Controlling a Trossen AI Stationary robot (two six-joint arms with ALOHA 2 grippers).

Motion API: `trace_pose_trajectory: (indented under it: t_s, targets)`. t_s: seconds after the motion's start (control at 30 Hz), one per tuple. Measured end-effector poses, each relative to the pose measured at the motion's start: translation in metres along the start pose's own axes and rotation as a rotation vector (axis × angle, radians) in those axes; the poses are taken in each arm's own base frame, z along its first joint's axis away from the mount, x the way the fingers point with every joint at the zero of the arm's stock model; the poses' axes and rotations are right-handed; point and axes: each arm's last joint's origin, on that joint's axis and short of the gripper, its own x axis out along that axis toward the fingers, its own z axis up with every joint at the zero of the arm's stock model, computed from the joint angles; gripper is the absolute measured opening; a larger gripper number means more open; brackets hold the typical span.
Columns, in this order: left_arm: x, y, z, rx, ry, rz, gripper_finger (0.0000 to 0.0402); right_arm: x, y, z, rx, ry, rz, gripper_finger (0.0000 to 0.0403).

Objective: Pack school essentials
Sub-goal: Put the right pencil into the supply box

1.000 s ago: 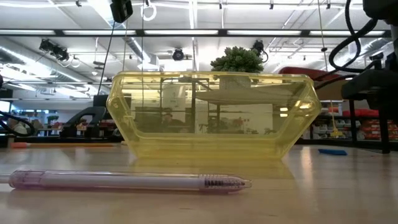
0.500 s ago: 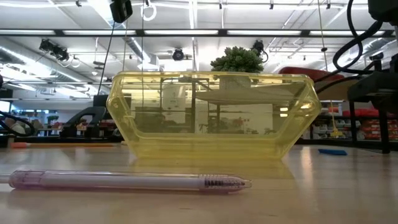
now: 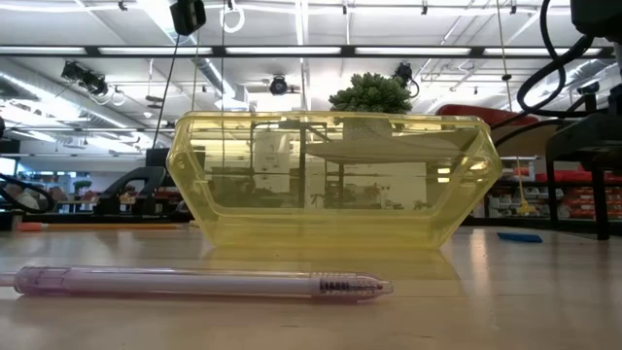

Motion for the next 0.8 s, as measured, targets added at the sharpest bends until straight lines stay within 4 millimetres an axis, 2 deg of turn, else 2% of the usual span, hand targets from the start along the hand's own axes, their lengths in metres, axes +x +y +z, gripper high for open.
trace_pose_trajectory:
  t_s: [0.3, 0.53, 0.8]
  targets:
    - [0.000, 0.000, 0.000, 0.009, 0.001, -0.001, 0.0140, -0.010, 0.011, -0.007, -0.029, -0.026, 0.031, 0.0035]
    - [0.000, 0.000, 0.000, 0.027, 0.003, 0.001, 0.0138, -0.032, 0.033, -0.022, -0.042, -0.030, 0.175, 0.0034]
    - [0.000, 0.000, -0.001, 0.026, 0.008, 0.004, 0.0139, -0.060, 0.049, -0.031, -0.054, -0.113, 0.280, 0.0034]
